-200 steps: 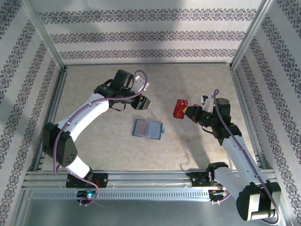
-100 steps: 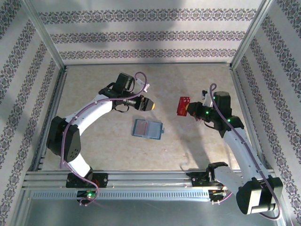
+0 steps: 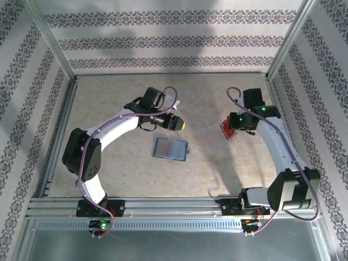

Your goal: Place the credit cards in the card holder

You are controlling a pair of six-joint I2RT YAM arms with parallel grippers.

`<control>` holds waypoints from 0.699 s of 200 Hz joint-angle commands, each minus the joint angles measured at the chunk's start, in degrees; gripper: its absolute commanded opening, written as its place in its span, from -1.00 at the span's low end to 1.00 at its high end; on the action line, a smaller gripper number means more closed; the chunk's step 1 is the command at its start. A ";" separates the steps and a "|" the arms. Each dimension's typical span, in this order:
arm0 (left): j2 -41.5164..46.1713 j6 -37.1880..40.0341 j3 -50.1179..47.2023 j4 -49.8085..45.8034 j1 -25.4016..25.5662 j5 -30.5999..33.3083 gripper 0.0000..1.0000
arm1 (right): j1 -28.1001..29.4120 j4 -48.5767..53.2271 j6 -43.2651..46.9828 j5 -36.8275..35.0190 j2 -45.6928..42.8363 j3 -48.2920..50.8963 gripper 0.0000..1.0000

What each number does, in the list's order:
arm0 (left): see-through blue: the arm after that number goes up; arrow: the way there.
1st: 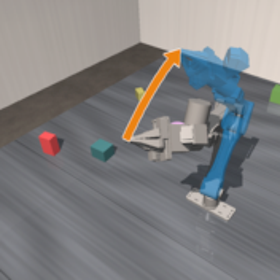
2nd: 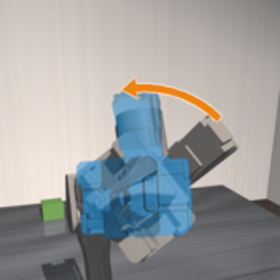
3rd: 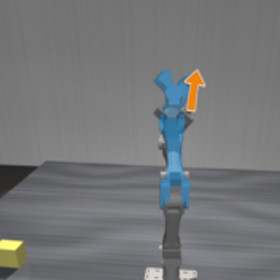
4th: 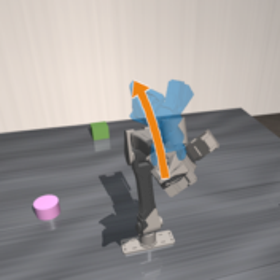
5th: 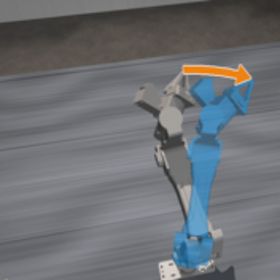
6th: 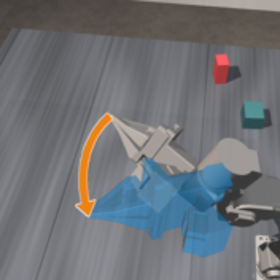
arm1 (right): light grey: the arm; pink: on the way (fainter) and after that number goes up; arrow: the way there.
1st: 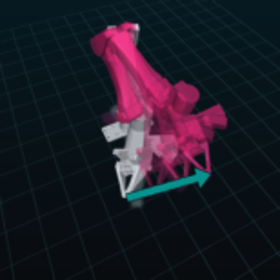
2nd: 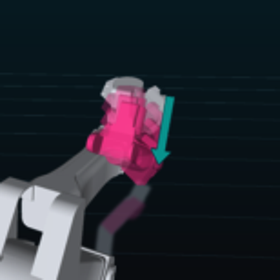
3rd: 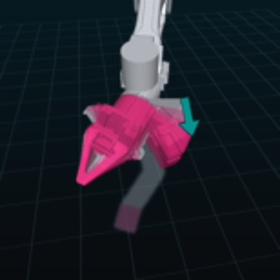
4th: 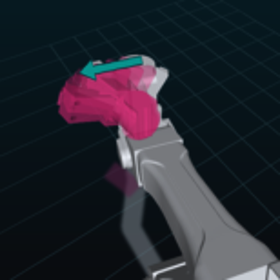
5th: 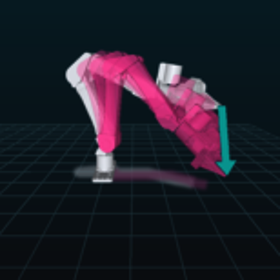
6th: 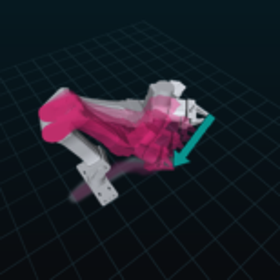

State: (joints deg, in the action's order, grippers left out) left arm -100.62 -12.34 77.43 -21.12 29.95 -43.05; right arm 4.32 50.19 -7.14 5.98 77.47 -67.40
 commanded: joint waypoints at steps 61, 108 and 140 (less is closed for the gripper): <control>1.40 2.43 -1.05 0.33 0.72 0.96 -0.06 | 3.90 2.86 8.00 -8.99 9.86 -6.29 -1.00; 1.05 3.59 -1.13 -0.35 0.89 2.00 -0.06 | 5.34 2.36 10.42 -13.22 13.16 -7.04 -1.00; 1.08 4.30 -0.81 -1.26 0.90 2.55 -0.06 | 6.27 2.86 11.18 -15.50 15.49 -7.36 -1.00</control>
State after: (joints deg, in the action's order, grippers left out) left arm -100.51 -10.09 76.62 -21.17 30.06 -41.36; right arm 9.50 52.01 2.20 -5.50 91.55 -73.43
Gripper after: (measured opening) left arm 0.470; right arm 0.052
